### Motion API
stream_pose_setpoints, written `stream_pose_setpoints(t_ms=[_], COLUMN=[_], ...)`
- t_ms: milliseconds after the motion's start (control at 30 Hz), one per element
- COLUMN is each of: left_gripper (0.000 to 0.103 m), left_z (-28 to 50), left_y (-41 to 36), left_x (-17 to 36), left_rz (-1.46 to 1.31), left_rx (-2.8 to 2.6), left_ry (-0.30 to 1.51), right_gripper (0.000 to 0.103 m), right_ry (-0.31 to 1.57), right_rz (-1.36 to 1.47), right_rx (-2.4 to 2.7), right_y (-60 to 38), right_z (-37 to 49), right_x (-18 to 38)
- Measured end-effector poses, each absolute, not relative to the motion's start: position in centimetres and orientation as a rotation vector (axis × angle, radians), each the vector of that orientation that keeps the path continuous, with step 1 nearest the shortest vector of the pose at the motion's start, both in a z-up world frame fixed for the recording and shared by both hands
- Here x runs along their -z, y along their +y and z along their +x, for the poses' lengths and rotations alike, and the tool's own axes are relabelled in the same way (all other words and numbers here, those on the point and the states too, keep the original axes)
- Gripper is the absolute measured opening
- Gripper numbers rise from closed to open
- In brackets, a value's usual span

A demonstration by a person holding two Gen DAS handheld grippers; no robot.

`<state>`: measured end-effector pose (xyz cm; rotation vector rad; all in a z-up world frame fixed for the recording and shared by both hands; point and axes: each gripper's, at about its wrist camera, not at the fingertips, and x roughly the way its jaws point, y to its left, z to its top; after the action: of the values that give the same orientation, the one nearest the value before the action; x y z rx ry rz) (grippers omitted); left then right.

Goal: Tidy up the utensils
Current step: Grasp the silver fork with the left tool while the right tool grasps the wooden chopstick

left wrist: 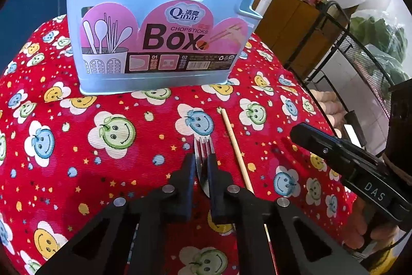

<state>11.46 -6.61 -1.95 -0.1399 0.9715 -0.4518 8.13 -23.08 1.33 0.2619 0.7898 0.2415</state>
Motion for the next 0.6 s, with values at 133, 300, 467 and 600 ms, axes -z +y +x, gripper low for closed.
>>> stream_pose_setpoints(t_ms=[133, 300, 467, 600], left_gripper=[0.011, 0.012, 0.014, 0.015], left_z=[11.8, 11.8, 11.7, 11.7], left_y=[-6.3, -6.3, -6.9, -8.4], left_x=[2.3, 2.4, 2.5, 2.4], left_rz=[-0.179, -0.181, -0.117, -0.033], left_rx=[0.454, 0.460, 0.460, 0.431], left_ry=[0.994, 0.994, 0.986, 0.971], right_gripper=[0.019, 0.019, 0.019, 0.019], right_ry=[0.789, 0.791, 0.792, 0.792], right_rz=[0.260, 0.261, 0.266, 0.268], right_rx=[-0.243, -0.242, -0.245, -0.247], right_y=[-23.1, -23.1, -23.1, -23.0], right_z=[8.1, 8.2, 8.2, 8.1], right_x=[-1.3, -1.3, -1.2, -1.1])
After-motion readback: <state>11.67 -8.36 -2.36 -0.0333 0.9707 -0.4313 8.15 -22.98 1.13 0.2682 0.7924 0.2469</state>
